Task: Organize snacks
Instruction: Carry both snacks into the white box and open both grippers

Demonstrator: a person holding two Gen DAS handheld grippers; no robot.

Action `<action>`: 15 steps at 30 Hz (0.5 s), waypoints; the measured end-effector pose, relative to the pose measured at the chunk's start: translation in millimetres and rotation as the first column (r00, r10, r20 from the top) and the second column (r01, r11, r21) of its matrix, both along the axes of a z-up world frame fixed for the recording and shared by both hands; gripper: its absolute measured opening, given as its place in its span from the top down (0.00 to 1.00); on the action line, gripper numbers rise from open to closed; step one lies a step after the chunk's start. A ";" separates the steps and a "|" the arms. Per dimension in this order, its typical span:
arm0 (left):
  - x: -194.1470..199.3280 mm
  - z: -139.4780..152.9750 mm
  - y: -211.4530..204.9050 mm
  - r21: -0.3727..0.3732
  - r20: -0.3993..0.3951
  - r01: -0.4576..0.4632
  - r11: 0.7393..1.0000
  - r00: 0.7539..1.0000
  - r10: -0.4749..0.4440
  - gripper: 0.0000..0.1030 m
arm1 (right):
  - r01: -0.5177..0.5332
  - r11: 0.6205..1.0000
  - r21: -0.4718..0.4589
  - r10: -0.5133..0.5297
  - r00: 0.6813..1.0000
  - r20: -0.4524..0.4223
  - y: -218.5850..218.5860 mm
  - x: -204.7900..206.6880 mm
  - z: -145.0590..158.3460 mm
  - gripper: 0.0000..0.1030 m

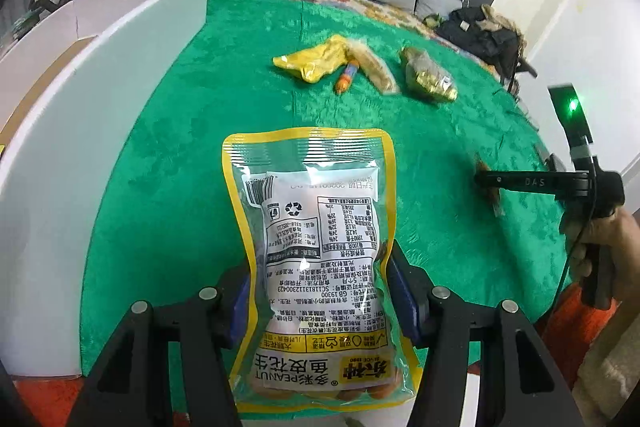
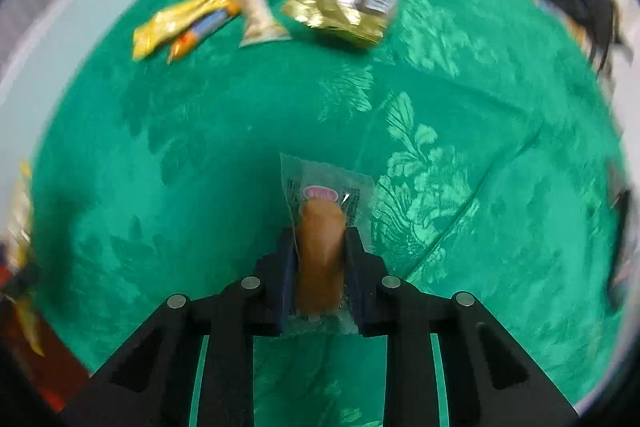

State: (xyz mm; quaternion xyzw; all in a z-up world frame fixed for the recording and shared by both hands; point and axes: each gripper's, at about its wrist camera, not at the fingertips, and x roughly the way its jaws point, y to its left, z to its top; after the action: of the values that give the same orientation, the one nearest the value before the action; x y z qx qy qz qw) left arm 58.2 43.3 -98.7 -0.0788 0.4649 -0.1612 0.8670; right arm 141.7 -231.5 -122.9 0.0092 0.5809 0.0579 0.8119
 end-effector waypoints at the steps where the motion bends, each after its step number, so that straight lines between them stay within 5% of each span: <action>1: -1.3 3.9 1.5 -0.010 0.007 -0.002 1.000 1.000 0.002 0.45 | 0.044 0.997 0.068 -0.044 0.999 0.010 -13.9 -3.1 5.6 0.77; 4: -3.6 19.2 9.4 -0.054 0.029 -0.011 0.998 0.999 0.013 0.44 | 0.127 0.947 0.297 -0.142 0.989 0.029 -42.1 -14.4 18.0 0.77; 7: -4.2 41.0 22.6 -0.121 0.053 -0.031 0.992 0.998 0.037 0.45 | 0.154 0.831 0.535 -0.205 0.978 0.037 -55.5 -26.2 33.7 0.77; 10: -6.3 66.4 47.0 -0.195 0.080 -0.066 0.979 0.993 0.083 0.44 | 0.122 0.765 0.632 -0.191 0.981 0.041 -46.4 -29.6 49.2 0.77; 15: -12.2 109.6 120.1 -0.257 0.128 -0.171 0.951 0.969 0.209 0.44 | -0.024 0.713 0.701 -0.057 0.994 0.092 28.5 -18.8 92.5 0.76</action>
State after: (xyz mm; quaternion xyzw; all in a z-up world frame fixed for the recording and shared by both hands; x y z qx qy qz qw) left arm 46.0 163.4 11.0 -0.2168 0.3635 -0.1384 0.8954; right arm 122.9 -203.1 -30.4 0.3179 0.4716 0.2667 0.7781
